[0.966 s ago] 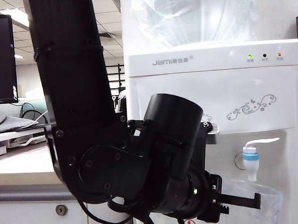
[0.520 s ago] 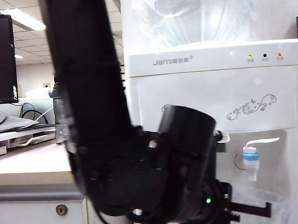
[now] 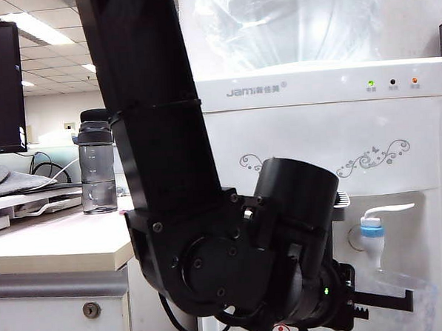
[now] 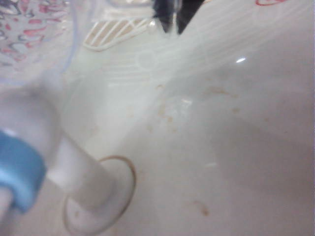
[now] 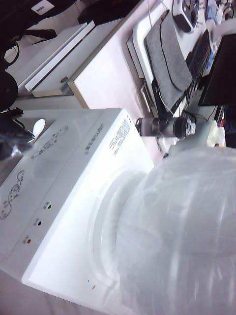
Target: Pick up the plastic mug from the left desk, go to the cold water outlet of the water dispenser, press the vertical switch to get some water, then put the mug back on the desk.
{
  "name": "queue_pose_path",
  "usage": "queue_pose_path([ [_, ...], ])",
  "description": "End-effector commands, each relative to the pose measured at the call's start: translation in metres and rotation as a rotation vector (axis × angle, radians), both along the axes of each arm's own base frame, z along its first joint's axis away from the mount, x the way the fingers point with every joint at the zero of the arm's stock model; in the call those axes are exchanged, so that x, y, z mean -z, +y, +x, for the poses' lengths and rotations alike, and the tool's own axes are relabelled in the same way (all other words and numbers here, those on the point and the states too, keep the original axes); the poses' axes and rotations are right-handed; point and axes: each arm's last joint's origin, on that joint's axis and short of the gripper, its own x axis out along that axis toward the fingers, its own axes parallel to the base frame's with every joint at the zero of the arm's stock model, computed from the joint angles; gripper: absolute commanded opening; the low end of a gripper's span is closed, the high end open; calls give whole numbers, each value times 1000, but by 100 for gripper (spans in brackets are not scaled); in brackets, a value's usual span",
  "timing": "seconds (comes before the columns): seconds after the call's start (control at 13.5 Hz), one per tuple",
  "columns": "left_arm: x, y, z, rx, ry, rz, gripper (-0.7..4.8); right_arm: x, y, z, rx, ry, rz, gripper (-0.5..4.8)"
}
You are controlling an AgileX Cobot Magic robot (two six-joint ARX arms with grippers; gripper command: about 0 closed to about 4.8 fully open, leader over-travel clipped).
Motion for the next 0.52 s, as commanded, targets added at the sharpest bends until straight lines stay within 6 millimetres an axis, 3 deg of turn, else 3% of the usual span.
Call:
queue_pose_path([
  [0.07, -3, -2, 0, -16, 3, -51, -6, 2, 0, 0, 4, 12, -19, -1],
  [0.52, -6, -3, 0, -44, -11, -91, -6, 3, -1, 0, 4, 19, -26, -1],
])
